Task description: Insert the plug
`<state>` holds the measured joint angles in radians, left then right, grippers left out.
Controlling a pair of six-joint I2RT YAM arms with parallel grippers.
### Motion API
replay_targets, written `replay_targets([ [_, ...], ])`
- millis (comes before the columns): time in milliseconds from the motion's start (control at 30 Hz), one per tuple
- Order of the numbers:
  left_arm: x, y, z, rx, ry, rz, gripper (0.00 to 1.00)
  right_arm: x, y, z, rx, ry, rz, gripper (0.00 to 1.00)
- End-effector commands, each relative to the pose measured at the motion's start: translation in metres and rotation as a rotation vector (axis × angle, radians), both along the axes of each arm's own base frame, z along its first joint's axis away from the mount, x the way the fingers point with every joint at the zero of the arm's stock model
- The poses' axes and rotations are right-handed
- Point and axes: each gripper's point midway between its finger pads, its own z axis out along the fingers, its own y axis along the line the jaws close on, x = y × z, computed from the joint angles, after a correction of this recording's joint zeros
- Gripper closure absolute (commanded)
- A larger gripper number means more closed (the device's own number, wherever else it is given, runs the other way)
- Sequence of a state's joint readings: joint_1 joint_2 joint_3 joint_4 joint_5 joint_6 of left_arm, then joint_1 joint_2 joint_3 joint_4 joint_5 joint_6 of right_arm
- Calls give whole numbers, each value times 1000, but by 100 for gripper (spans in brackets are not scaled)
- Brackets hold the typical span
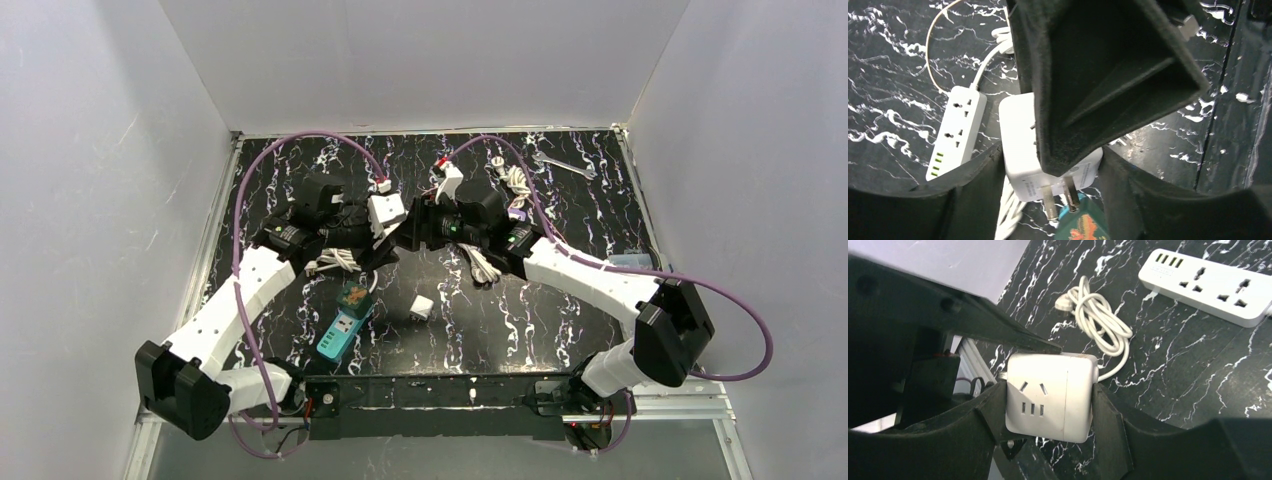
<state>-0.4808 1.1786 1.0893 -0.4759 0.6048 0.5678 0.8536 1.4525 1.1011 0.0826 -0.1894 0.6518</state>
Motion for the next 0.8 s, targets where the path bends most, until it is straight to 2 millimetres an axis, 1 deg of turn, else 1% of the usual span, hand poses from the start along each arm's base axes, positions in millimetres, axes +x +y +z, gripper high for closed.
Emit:
replay_targets([
  [0, -12, -3, 2, 2, 32, -65, 59, -1, 3, 59, 140, -103, -4, 70],
  [67, -12, -3, 2, 3, 29, -67, 95, -2, 2, 64, 149, -106, -3, 70],
  [100, -12, -3, 3, 2, 28, -65, 100, -3, 2, 66, 154, -107, -2, 70],
  [167, -14, -4, 7, -4, 24, -74, 100, -4, 1, 71, 166, -106, 1, 69],
  [200, -15, -4, 9, -8, 22, -79, 100, -5, 1, 73, 171, -107, 3, 67],
  [233, -16, -4, 14, -16, 15, -84, 100, -7, 0, 76, 178, -104, 5, 62],
  [300, -20, -5, 22, -35, -1, -95, 100, -7, -4, 79, 175, -102, -2, 38],
  [333, -21, -6, 28, -48, -15, -98, 100, -6, -8, 81, 178, -100, -8, 29],
  [367, -22, -6, 36, -65, -34, -100, 100, -6, -13, 83, 187, -93, -11, 13],
  [400, -24, -6, 44, -79, -57, -103, 100, -6, -19, 83, 198, -91, -14, 6],
  [433, -26, -6, 50, -95, -80, -108, 100, -7, -25, 85, 218, -83, -17, 2],
  [500, -31, -6, 64, -125, -128, -123, 100, -7, -35, 87, 259, -64, -10, 2],
  [567, -35, -6, 73, -143, -153, -135, 100, -14, -39, 86, 295, -35, 29, 2],
  [633, -37, -6, 82, -157, -173, -145, 100, -18, -38, 84, 326, -4, 66, 2],
  [733, -41, -7, 92, -181, -193, -158, 100, -22, -34, 74, 346, 60, 96, 2],
  [767, -42, -8, 95, -188, -197, -163, 100, -24, -32, 81, 393, 56, 115, 2],
])
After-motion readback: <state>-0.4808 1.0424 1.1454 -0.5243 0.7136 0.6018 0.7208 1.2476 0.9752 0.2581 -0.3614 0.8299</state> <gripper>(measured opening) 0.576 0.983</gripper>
